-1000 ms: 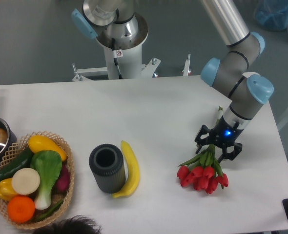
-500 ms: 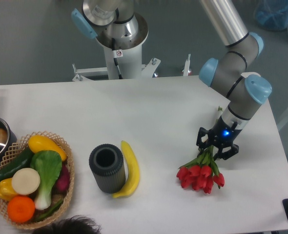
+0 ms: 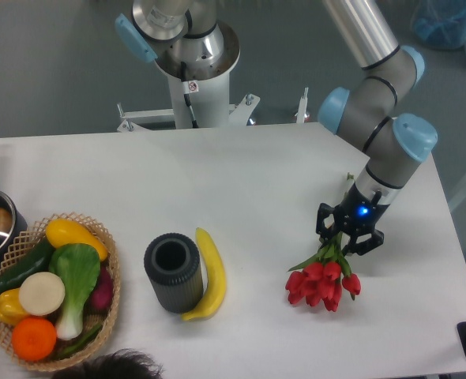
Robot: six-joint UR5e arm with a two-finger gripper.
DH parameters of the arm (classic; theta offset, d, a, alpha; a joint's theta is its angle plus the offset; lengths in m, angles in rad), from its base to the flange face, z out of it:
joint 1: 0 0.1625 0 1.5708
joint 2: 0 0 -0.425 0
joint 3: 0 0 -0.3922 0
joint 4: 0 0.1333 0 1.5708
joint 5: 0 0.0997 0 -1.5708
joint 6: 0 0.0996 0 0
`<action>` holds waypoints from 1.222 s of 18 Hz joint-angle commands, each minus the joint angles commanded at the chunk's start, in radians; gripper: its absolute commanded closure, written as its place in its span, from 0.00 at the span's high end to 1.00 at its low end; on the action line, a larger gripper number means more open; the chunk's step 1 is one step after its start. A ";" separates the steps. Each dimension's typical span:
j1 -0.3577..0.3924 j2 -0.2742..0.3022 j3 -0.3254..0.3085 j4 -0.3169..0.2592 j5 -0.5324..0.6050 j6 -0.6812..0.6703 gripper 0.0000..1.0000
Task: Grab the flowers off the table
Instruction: 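Lift the gripped tulip bunch up off the table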
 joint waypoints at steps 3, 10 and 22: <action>-0.020 0.064 -0.005 0.002 -0.003 -0.026 0.46; -0.005 0.169 0.015 0.003 -0.190 -0.152 0.46; 0.081 0.198 0.038 0.003 -0.379 -0.201 0.46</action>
